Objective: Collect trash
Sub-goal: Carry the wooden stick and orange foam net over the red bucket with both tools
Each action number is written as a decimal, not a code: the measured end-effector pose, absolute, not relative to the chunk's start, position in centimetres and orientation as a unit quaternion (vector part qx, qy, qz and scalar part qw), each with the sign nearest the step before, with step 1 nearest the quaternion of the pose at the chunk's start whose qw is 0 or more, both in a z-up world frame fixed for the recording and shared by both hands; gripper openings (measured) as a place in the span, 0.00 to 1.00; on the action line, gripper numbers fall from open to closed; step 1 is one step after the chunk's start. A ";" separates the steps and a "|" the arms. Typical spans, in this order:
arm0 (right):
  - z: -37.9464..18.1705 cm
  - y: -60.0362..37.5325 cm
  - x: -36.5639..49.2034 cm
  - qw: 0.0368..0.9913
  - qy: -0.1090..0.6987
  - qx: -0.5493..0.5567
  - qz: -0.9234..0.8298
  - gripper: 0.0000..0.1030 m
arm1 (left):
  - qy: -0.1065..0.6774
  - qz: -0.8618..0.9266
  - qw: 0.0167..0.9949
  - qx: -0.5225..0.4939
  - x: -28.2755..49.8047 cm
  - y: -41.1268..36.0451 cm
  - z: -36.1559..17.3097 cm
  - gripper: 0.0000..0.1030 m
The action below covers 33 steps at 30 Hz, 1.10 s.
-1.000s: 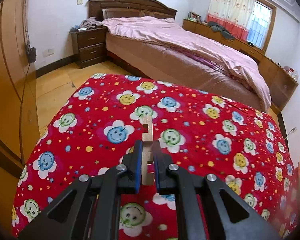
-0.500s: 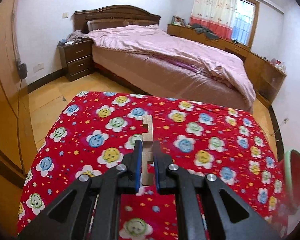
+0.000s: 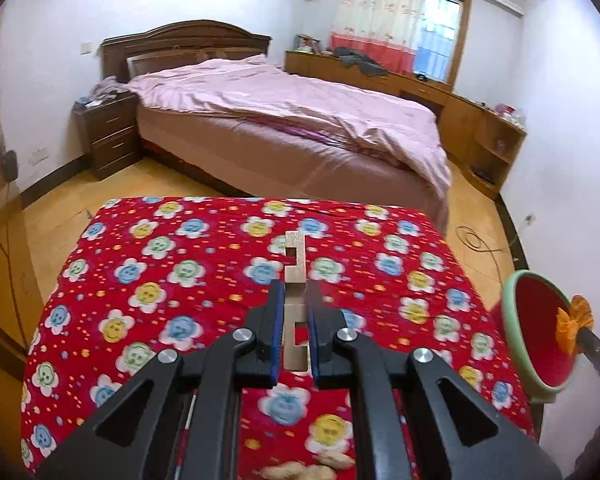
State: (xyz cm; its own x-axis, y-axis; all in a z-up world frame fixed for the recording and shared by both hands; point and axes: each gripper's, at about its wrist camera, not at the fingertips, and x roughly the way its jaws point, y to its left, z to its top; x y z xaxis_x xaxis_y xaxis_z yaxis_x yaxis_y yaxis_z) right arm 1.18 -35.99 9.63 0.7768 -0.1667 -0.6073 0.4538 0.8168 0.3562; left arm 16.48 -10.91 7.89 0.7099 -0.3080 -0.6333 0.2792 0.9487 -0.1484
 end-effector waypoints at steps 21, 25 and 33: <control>8.5 -42.0 -6.4 0.895 0.251 0.294 -0.222 0.20 | 0.347 -0.300 0.888 0.026 10.0 -23.4 9.3 0.10; 8.1 -43.2 -7.2 0.892 0.246 0.303 -0.229 0.20 | 0.345 -0.328 0.879 0.037 9.3 -26.2 9.0 0.10; 6.7 -45.4 -7.7 0.886 0.251 0.309 -0.236 0.20 | 0.355 -0.366 0.858 0.058 8.4 -32.0 7.4 0.10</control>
